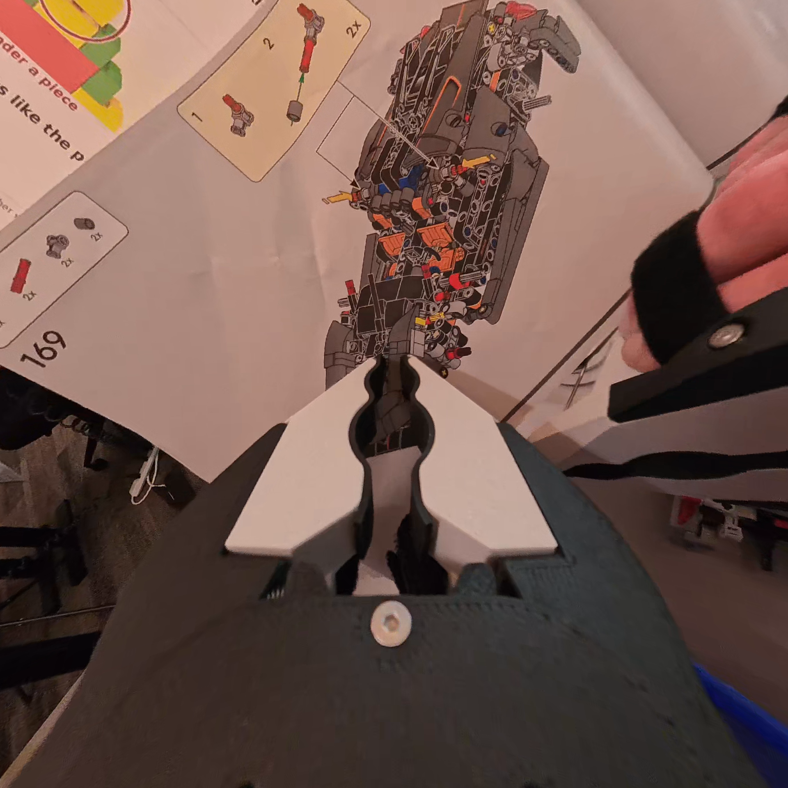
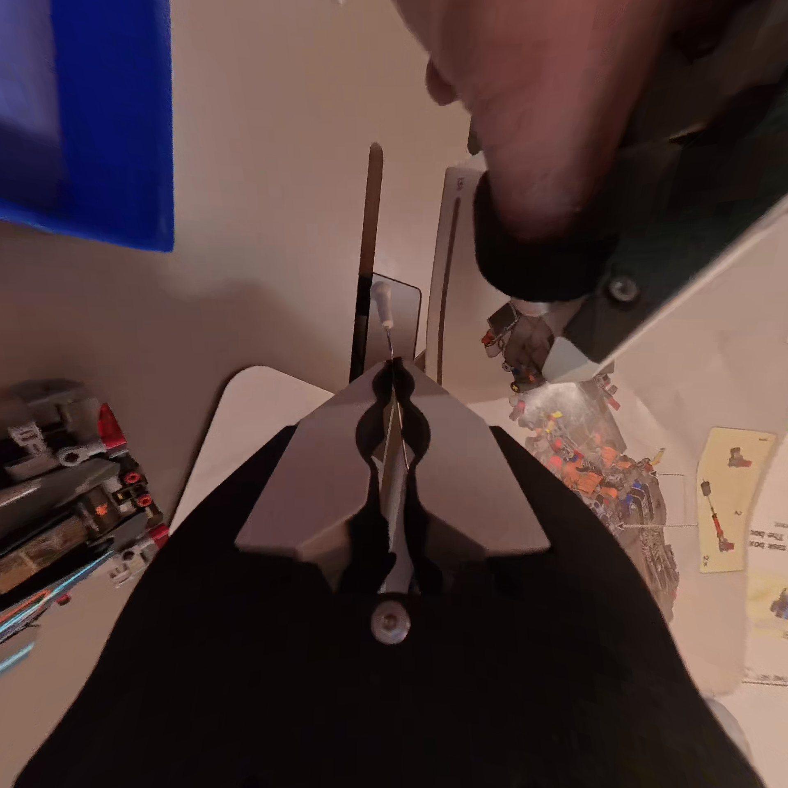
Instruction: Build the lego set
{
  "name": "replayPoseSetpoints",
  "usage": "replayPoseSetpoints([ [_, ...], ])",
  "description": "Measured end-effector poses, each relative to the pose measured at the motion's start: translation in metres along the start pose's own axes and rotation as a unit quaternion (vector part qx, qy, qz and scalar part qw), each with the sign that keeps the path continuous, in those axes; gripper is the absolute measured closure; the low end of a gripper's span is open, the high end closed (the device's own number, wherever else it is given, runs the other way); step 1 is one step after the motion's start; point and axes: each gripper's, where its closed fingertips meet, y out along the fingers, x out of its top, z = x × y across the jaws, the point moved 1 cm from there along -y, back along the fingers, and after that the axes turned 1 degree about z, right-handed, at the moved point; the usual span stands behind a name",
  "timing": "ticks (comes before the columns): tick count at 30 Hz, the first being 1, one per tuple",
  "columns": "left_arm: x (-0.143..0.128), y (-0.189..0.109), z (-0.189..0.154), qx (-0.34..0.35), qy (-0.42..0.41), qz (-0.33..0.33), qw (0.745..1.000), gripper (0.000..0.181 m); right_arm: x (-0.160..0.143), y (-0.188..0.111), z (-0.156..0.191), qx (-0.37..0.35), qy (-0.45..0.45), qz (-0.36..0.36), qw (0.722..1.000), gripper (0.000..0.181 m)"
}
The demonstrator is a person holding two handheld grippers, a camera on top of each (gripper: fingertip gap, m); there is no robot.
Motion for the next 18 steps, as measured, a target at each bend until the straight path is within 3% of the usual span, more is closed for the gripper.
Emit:
replayPoseSetpoints([
  [5,0.001,0.0,0.001,-0.003,-0.008,-0.006,1.0,0.178,0.006,-0.017,-0.01,0.035,0.112,-0.087,0.989,0.181],
  [10,0.0,-0.001,0.005,0.002,-0.019,-0.007,1.0,0.181,0.002,-0.021,-0.035,0.041,0.329,-0.161,0.93,0.181],
  [12,-0.002,-0.003,0.008,-0.007,-0.043,-0.007,0.999,0.181,-0.007,-0.024,-0.048,-0.011,0.38,-0.172,0.909,0.181],
  [13,-0.002,-0.003,0.007,-0.013,-0.048,-0.009,0.999,0.181,-0.009,-0.036,-0.06,-0.045,0.394,-0.199,0.896,0.181],
  [15,-0.002,-0.005,0.007,-0.015,-0.053,-0.008,0.998,0.18,-0.016,-0.061,-0.079,-0.038,0.448,-0.24,0.86,0.181],
  [18,0.003,-0.018,0.016,-0.001,-0.066,-0.025,0.997,0.171,-0.022,-0.089,-0.082,-0.025,0.437,-0.249,0.864,0.179],
])
